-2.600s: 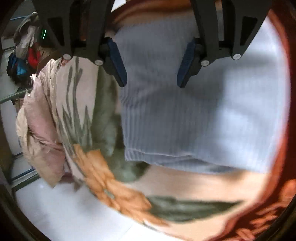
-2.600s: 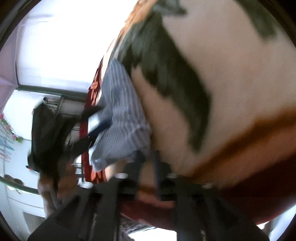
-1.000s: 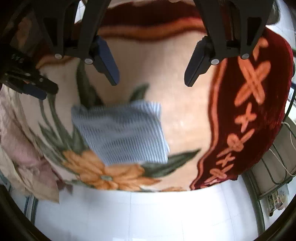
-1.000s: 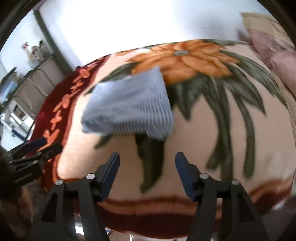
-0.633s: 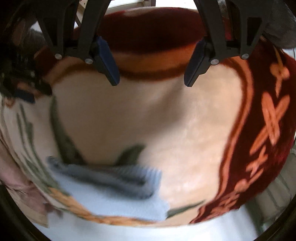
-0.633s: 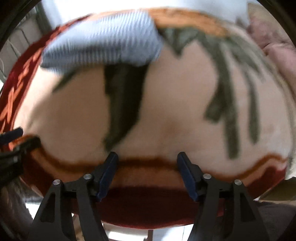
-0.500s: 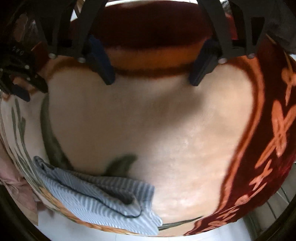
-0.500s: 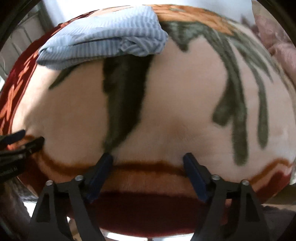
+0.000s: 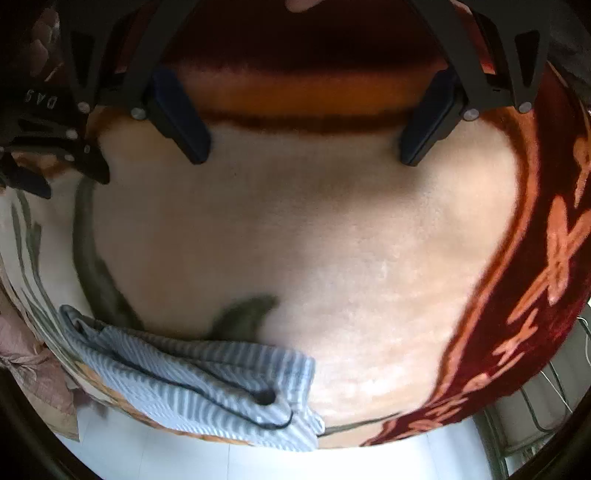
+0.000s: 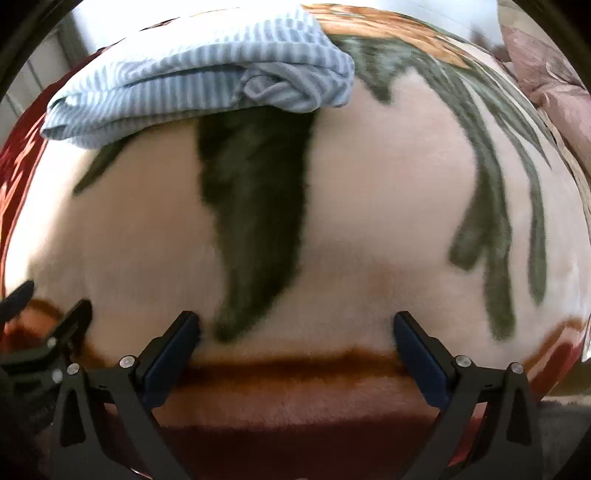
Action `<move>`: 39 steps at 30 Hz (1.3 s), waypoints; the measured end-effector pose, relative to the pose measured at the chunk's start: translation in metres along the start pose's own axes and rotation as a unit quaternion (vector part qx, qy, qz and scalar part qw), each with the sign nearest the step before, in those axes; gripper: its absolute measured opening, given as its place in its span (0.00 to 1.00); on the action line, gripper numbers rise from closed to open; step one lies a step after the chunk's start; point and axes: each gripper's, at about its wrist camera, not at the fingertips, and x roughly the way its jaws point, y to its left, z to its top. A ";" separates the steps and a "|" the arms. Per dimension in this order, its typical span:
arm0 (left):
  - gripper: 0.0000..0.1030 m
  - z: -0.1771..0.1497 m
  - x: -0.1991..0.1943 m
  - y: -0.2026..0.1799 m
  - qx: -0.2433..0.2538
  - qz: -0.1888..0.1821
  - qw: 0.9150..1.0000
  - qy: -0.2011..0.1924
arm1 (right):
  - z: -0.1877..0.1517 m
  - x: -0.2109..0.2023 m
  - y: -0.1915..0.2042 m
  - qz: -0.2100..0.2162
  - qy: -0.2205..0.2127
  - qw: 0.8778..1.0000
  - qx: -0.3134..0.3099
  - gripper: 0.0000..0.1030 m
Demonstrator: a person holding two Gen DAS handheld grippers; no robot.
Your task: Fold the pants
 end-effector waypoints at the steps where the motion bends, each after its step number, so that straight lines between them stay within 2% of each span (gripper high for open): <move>1: 1.00 -0.001 0.000 -0.001 -0.001 0.003 1.000 -0.003 | 0.001 0.000 0.000 -0.002 -0.001 1.000 0.001 1.00; 8: 1.00 -0.003 -0.006 -0.007 0.007 0.005 1.000 -0.012 | -0.006 -0.006 0.007 -0.009 -0.010 1.000 0.000 1.00; 15: 1.00 0.006 -0.002 0.000 0.015 -0.010 1.000 0.016 | -0.017 -0.008 0.015 -0.013 -0.014 1.000 0.001 1.00; 19: 1.00 0.007 -0.001 -0.001 0.015 -0.007 1.000 0.018 | -0.021 -0.011 0.016 -0.013 -0.017 1.000 0.001 1.00; 27: 1.00 0.014 0.005 0.001 0.017 -0.001 1.000 0.022 | -0.016 -0.001 0.015 -0.002 0.002 1.000 -0.019 1.00; 39: 1.00 0.016 0.007 -0.003 0.013 0.009 0.999 0.041 | -0.013 0.010 0.017 -0.010 -0.009 1.000 -0.023 1.00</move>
